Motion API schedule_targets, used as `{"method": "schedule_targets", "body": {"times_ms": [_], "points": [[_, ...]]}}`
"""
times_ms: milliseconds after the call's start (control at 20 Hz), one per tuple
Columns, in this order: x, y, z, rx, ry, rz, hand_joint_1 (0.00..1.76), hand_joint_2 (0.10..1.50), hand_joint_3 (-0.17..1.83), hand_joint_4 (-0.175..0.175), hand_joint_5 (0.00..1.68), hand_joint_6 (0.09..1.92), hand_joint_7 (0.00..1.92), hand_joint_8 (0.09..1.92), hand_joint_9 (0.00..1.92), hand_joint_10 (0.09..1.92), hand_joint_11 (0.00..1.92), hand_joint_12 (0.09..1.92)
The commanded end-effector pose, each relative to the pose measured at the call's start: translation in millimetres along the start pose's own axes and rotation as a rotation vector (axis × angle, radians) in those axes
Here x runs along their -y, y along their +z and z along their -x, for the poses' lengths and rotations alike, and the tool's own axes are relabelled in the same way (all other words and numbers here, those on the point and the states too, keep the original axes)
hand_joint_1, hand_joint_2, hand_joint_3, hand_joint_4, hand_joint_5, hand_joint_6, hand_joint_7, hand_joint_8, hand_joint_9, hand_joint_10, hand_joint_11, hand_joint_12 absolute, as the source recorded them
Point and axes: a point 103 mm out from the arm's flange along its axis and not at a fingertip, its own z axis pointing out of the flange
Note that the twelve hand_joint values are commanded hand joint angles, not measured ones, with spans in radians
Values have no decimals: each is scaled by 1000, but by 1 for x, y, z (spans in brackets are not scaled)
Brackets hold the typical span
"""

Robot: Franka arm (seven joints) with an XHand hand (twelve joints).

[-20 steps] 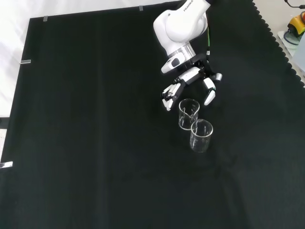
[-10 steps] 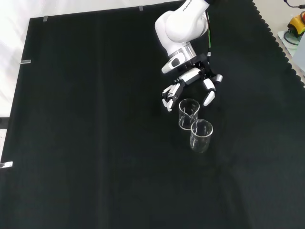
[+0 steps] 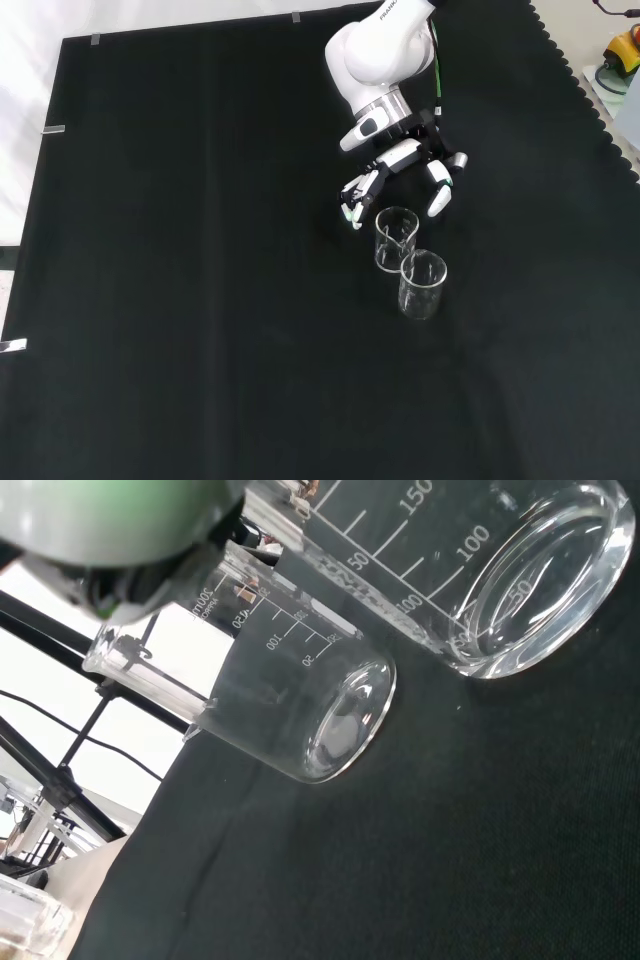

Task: Pick up the beaker on the right.

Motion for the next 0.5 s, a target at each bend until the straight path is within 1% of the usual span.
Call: {"method": "schedule_targets", "body": {"times_ms": [50,100,150,200,250,300,350,400,500], "points": [[-3,6,0,-8,-5,-14,880,323,1031,-26,404,87,384,583,433,567,0,1250],[-4,8,0,3,-9,-46,880,323,1031,-26,405,87,384,584,433,566,0,1249],[-5,9,0,9,-1,-36,880,323,1032,-26,406,87,383,584,433,566,0,1249],[-6,9,2,117,69,13,880,322,1032,-26,407,87,383,584,434,566,0,1249],[-7,10,3,171,105,37,881,322,1032,-26,409,87,383,584,434,566,0,1248],[-10,17,0,198,123,49,881,322,1033,-26,410,87,383,585,435,565,0,1248],[-14,24,-4,178,94,32,881,321,1033,-26,411,87,383,585,435,565,0,1248],[-11,17,-1,120,82,57,881,321,1033,-26,412,87,383,585,435,565,0,1248],[-9,12,2,57,74,76,881,321,1034,-26,413,87,383,586,435,564,0,1248]]}}
